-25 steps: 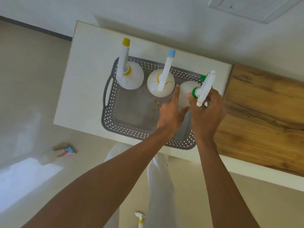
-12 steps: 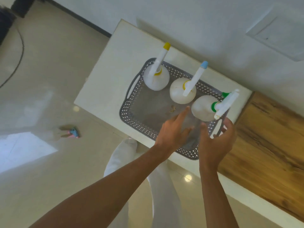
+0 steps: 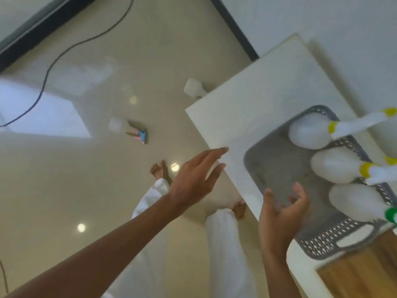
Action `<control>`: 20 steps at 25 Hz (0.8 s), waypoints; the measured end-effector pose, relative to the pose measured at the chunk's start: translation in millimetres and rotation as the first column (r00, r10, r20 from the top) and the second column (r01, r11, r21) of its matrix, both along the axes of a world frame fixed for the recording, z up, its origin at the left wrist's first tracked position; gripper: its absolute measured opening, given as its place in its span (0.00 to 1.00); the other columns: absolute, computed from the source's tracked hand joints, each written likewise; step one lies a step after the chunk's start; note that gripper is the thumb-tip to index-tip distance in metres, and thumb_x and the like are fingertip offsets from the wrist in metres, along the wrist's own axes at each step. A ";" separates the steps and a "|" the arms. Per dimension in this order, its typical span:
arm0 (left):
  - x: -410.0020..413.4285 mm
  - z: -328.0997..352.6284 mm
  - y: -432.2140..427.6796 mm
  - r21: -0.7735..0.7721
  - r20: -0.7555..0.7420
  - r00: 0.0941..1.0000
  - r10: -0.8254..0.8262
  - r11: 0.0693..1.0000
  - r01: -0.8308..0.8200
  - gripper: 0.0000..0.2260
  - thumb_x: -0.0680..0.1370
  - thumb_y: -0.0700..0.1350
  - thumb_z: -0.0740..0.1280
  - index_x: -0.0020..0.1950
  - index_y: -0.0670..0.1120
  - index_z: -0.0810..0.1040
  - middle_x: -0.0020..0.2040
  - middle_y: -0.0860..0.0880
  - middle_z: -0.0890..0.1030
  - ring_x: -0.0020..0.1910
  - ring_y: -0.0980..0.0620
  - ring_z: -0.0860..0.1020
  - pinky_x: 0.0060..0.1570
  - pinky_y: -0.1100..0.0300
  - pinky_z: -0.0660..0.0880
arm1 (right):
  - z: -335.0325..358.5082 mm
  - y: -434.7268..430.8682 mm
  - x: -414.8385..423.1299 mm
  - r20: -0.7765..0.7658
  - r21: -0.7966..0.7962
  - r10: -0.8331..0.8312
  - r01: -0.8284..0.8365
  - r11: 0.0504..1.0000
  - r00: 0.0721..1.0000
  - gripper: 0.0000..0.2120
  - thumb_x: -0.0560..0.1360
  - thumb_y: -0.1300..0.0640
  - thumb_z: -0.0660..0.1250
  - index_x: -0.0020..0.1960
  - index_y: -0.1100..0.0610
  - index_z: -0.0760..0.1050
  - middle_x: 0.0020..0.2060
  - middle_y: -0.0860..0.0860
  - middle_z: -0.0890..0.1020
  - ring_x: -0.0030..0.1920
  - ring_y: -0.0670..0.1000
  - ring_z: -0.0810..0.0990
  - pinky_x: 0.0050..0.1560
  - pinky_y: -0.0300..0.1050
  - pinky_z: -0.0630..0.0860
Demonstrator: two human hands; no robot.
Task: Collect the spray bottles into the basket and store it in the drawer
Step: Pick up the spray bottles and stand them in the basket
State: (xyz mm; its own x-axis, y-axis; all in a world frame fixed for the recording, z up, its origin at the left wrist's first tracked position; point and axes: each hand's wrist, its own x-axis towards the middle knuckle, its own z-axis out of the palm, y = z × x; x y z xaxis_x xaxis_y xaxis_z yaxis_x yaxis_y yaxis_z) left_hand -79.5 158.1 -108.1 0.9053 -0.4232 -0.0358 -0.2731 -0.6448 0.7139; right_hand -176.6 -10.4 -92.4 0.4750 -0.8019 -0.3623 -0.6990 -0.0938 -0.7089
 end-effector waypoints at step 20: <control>277.3 -69.4 197.1 0.462 -0.244 0.963 -0.119 0.859 0.223 0.24 0.83 0.52 0.59 0.79 0.49 0.62 0.78 0.47 0.64 0.72 0.43 0.70 0.61 0.47 0.73 | -80.7 201.5 349.1 -0.269 0.134 0.684 -0.677 0.724 0.678 0.34 0.75 0.56 0.73 0.76 0.61 0.62 0.72 0.57 0.68 0.73 0.57 0.68 0.70 0.49 0.67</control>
